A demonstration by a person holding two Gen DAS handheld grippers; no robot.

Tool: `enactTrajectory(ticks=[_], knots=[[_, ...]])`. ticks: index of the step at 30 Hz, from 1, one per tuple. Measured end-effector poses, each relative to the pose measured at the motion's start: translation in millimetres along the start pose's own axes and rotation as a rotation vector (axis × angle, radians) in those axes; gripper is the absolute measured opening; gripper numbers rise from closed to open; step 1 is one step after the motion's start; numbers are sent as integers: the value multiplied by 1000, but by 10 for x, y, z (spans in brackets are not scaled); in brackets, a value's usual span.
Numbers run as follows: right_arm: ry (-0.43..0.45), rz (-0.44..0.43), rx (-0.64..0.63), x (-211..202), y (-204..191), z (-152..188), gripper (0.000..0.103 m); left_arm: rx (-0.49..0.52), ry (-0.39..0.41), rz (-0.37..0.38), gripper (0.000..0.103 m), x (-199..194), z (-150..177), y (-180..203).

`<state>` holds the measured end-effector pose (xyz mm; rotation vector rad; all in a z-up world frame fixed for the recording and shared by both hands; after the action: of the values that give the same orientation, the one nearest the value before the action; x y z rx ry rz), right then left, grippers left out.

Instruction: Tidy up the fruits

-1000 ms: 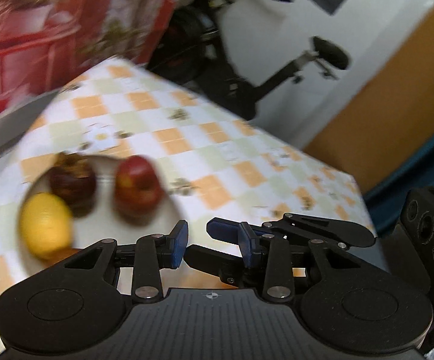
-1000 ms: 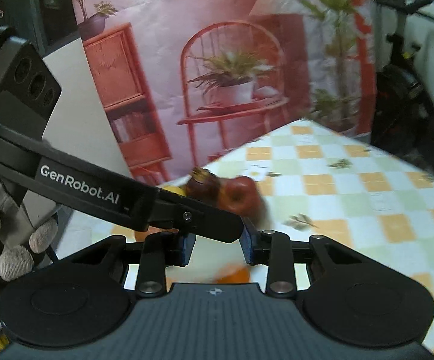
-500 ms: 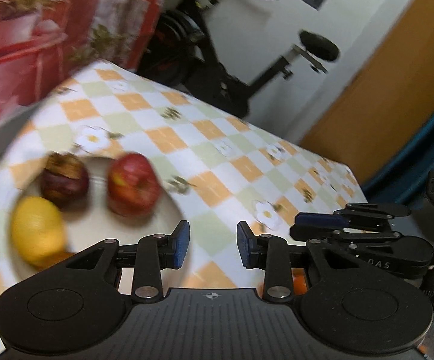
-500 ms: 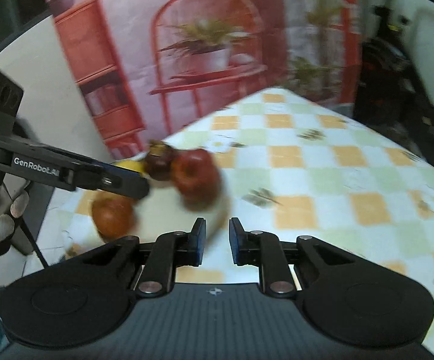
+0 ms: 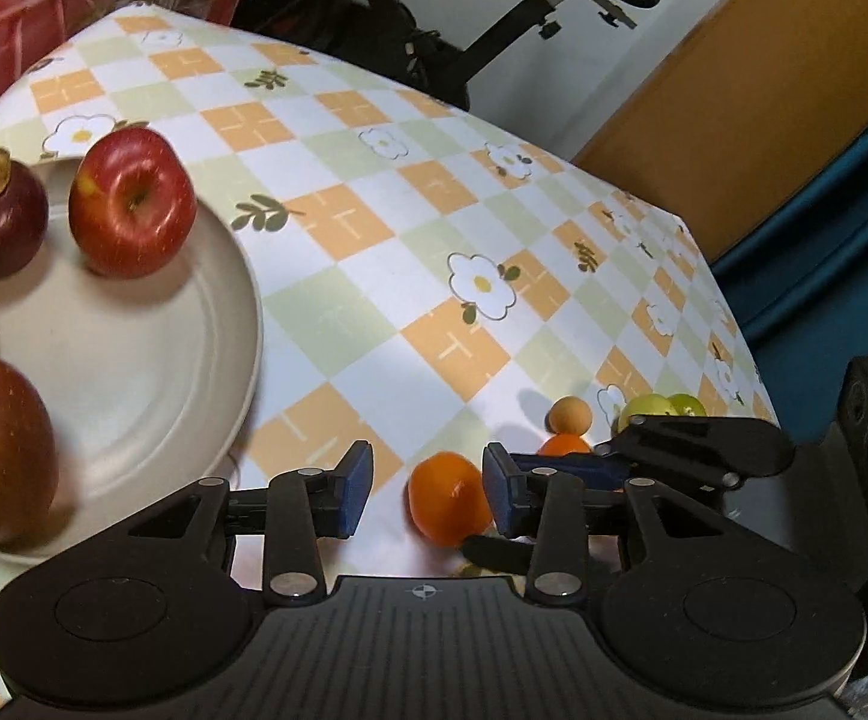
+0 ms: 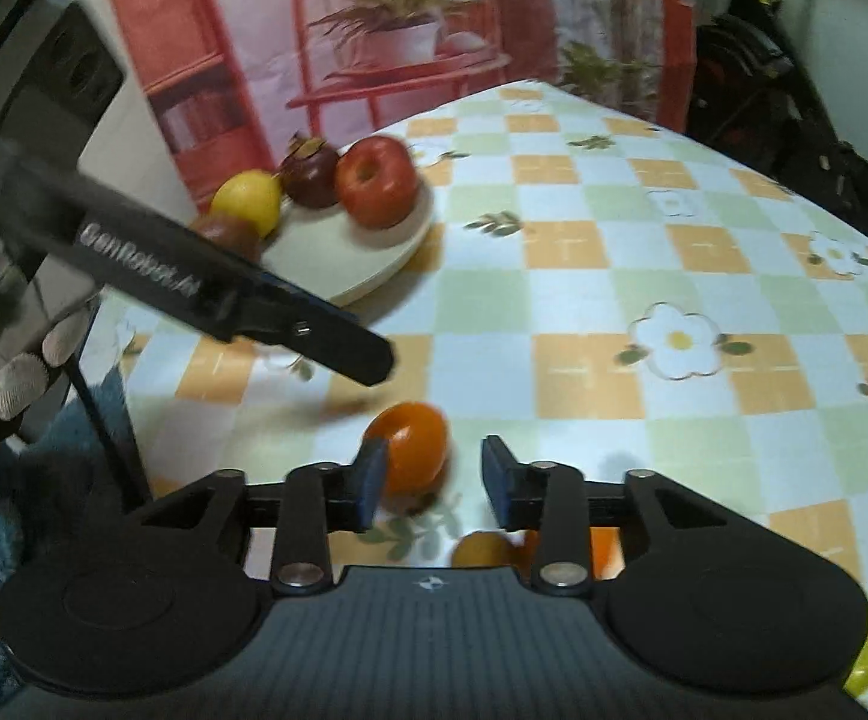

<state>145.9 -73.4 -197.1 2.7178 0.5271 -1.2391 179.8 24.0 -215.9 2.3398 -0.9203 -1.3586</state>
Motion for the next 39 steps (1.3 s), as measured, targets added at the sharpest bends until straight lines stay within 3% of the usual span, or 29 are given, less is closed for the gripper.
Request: enactTrajectory(ticks=[6,9,12,18,22,29,34,39], knots=[[-5,-5,-21,187,-148,8,47,-9,-18,12,51,46,60,15],[-9,9,-21,209,-153,3,38,-4,-27,14,51,98,84,31],[-9,20,-27,201,-160,10,38,-11,-43,13,49,171,121,23],[-34,33,-18,239,-162,31,38,-10,-48,36,33,201,149,27],[-39,33,-29,255,-187,-4,36,-5,-4,24,33,75,60,18],[73,-18,-40,227,-305,-663,36,-12,129,-36,33,-563,-403,-215],[115,-100,-38,451,-557,-1121,36,-67,132,-103,33,-878,-582,-617],[93,-155,17,788,-754,-1310,36,-94,131,-166,33,-963,-649,-909]])
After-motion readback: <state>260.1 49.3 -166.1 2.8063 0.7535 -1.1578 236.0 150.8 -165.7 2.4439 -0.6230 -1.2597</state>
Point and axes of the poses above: each gripper's, at about its wrist camera, not at the fingertips, and x roughly the way its jaws point, y to its right, z to its underside, the point moved 8 cm from there along x, roughly the way its jaws point, and after that the axes turned 7 degrees about z, right-handed, at the moved point
